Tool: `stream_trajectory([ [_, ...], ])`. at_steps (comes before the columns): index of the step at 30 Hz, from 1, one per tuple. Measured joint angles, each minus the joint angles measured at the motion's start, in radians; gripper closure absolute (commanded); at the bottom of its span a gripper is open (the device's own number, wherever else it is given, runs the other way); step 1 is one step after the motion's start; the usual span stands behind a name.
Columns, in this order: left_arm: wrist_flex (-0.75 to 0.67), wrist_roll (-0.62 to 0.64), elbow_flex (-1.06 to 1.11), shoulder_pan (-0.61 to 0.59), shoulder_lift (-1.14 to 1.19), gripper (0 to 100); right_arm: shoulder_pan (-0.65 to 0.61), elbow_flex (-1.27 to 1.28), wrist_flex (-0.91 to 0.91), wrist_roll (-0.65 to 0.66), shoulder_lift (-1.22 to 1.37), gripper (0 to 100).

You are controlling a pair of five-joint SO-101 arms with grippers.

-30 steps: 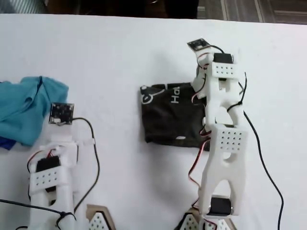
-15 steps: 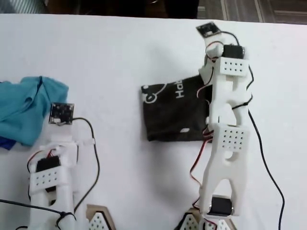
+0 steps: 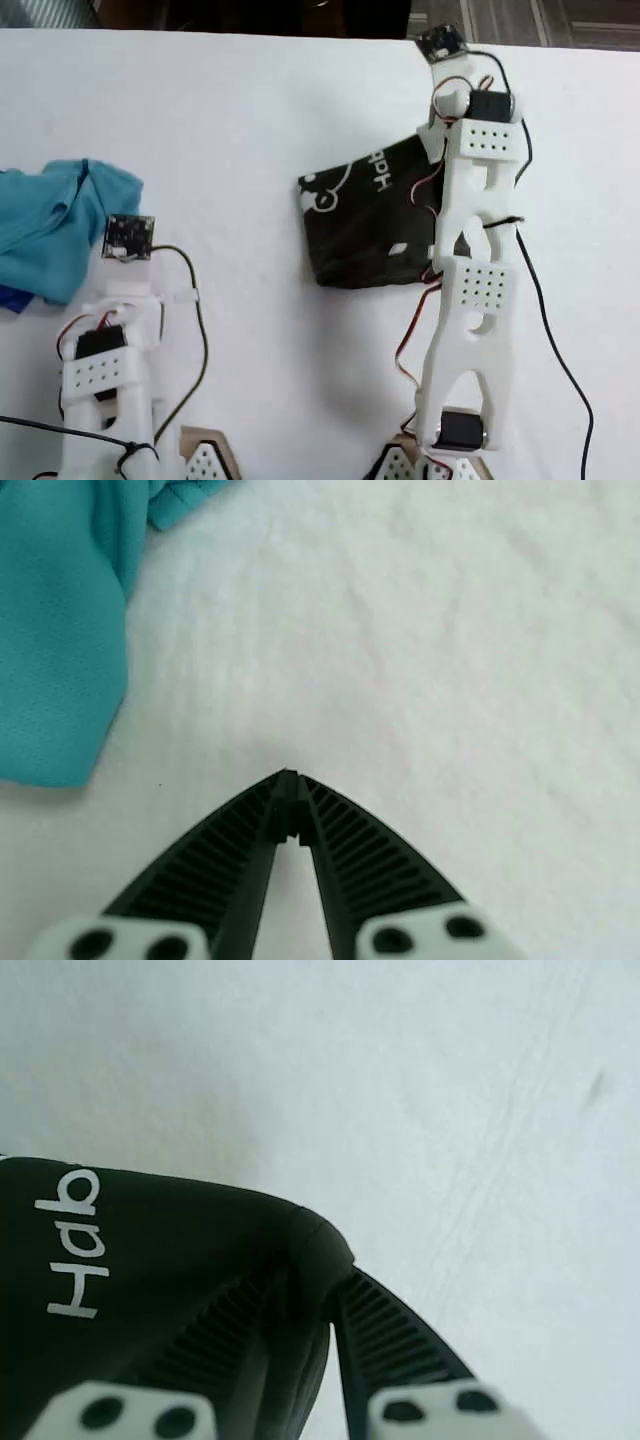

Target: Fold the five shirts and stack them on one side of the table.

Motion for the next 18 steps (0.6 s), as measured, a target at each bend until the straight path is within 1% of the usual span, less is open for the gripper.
stream_trajectory([
  [2, 0.0, 0.0, 0.0, 0.0, 0.0, 97, 0.0, 0.0, 0.0, 0.0, 0.037, 94.7],
  [6, 0.0, 0.0, 0.0, 0.0, 0.0, 97, 0.0, 0.0, 0.026, 0.0, 0.064, 82.6],
  [7, 0.0, 0.0, 0.0, 0.0, 0.0, 97, 0.0, 0.0, 0.038, 0.0, 0.064, 82.0],
  [9, 0.0, 0.0, 0.0, 0.0, 0.0, 97, 0.0, -0.026, 0.08, 0.0, 0.064, 85.1],
  [13, 0.0, 0.0, 0.0, 0.0, 0.0, 97, 0.0, -0.112, 0.17, -0.003, 0.044, 99.1],
  [14, 0.0, 0.0, 0.0, 0.0, 0.0, 97, 0.0, -0.132, 0.186, -0.018, 0.029, 97.3],
  [18, 0.0, 0.0, 0.0, 0.0, 0.0, 97, 0.0, -0.15, 0.195, -0.138, -0.041, 97.9],
])
